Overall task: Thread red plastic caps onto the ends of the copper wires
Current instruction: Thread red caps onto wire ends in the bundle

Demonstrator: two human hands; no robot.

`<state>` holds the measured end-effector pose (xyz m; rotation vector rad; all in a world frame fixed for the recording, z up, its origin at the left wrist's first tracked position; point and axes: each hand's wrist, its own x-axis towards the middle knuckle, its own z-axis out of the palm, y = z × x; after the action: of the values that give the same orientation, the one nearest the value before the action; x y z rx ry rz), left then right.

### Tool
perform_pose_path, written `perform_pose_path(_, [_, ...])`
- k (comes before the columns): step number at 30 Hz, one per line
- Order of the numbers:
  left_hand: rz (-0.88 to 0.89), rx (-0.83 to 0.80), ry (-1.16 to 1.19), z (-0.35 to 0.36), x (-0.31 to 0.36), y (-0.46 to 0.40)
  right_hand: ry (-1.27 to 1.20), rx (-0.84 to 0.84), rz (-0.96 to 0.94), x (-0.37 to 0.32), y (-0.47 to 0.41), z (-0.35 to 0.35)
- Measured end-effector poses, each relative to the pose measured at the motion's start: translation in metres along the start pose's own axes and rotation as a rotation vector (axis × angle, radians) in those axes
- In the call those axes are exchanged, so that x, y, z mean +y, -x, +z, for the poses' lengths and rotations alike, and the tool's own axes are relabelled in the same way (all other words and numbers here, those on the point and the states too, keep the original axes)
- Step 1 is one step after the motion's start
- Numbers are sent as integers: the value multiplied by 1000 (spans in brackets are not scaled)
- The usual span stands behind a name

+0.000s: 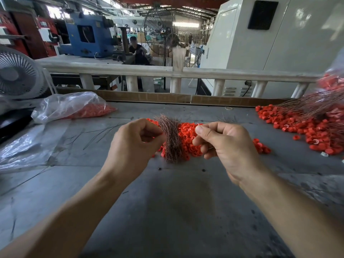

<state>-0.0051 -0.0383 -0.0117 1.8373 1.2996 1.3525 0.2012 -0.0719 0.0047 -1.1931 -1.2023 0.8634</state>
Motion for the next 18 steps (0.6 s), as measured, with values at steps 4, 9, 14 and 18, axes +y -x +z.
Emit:
perform_pose_path(4, [9, -86, 215, 8, 11, 7, 121, 11, -108, 1, 7, 8])
perform_pose_path(9, [37, -148, 380, 10, 12, 9, 214, -12, -239, -1, 13, 12])
perform_pose_path(14, [50, -173, 491, 11, 13, 10, 184, -13, -294, -3, 14, 14])
perform_pose_path(18, [37, -168, 504, 12, 13, 9, 150, -25, -294, -3, 14, 13])
